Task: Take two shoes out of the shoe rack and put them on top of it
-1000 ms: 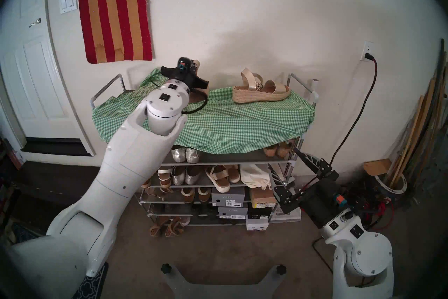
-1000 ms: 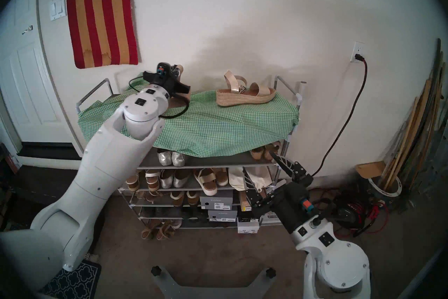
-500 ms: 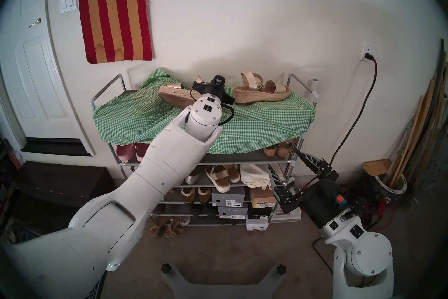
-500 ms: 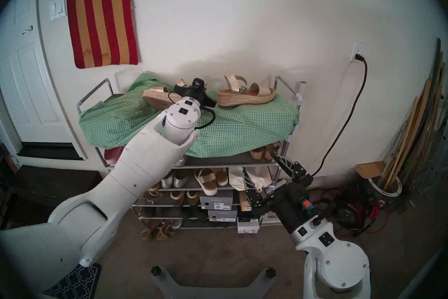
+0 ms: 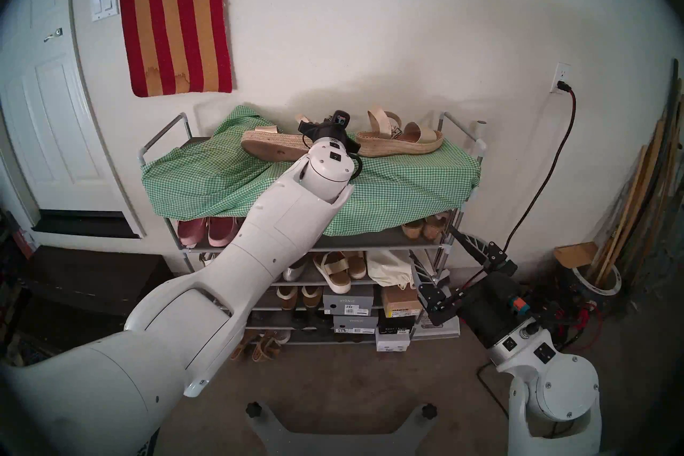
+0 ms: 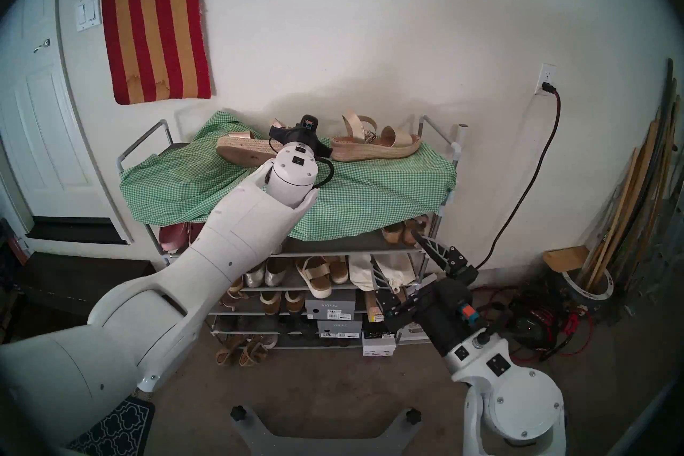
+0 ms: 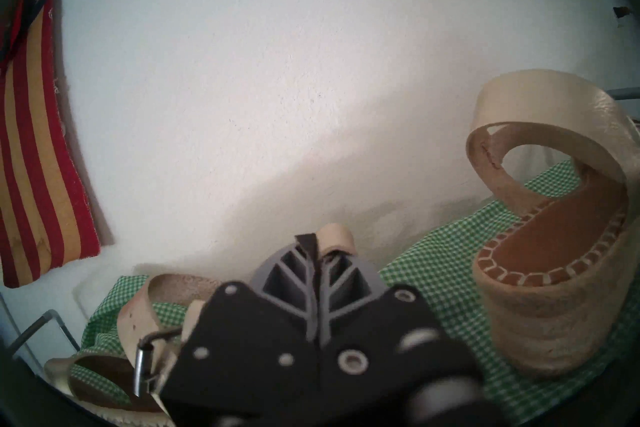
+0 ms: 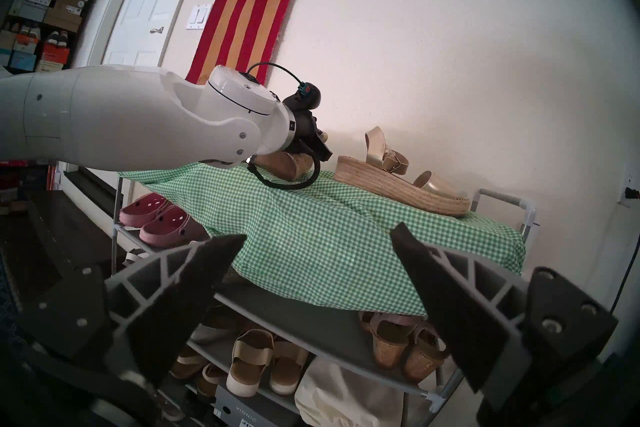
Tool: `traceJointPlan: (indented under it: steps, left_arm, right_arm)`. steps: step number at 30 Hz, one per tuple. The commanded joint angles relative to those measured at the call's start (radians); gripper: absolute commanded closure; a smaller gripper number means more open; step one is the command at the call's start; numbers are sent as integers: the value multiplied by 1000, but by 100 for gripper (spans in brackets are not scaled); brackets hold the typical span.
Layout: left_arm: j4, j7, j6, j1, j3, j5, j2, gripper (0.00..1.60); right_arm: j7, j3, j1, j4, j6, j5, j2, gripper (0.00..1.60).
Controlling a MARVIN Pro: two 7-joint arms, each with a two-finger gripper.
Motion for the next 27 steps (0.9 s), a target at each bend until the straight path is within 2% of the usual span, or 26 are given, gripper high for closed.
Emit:
traceJointPlan:
  steps: [1, 5, 6, 7, 8, 9, 10, 11, 19, 20, 21, 24, 27]
  left_arm:
    - [120, 24, 4, -33, -24, -9, -27, 160]
    - [169, 36, 10, -59, -38, -12, -35, 158]
    - [179, 37, 15, -64, -40, -13, -37, 124]
    - [191, 37, 19, -70, -41, -14, -41, 67]
    - [207, 33, 25, -77, -37, -12, -44, 0]
    - [201, 32, 30, -73, -33, -9, -42, 0]
    - [248, 37, 30, -95, -31, -5, -56, 0]
    - [231, 36, 42, -89, -29, -4, -53, 0]
    - [333, -38, 131, -168, 45, 34, -55, 0]
    - [317, -54, 146, -166, 60, 43, -43, 0]
    - [348, -96, 179, -195, 103, 72, -34, 0]
    - [380, -135, 216, -221, 146, 106, -26, 0]
    - [371, -173, 250, -230, 193, 143, 4, 0]
  right_arm:
    - [1, -3, 1, -1, 0, 1, -1, 0]
    - [1, -3, 1, -1, 1, 1, -1, 0]
    - [1, -3, 1, -1, 1, 1, -1, 0]
    - [1, -3, 1, -1, 1, 1, -1, 0]
    - [1, -3, 1, -1, 1, 1, -1, 0]
    - [1, -3, 1, -1, 1, 1, -1, 0]
    - [1, -3, 1, -1, 1, 1, -1, 0]
    - [1, -3, 1, -1, 1, 1, -1, 0]
    - [1, -4, 2, -1, 1, 1, -1, 0]
    - [1, -4, 2, -1, 1, 1, -1, 0]
    - [1, -4, 2, -1, 2, 1, -1, 0]
    - [1, -4, 2, -1, 2, 1, -1, 0]
    - [1, -4, 2, -1, 1, 1, -1, 0]
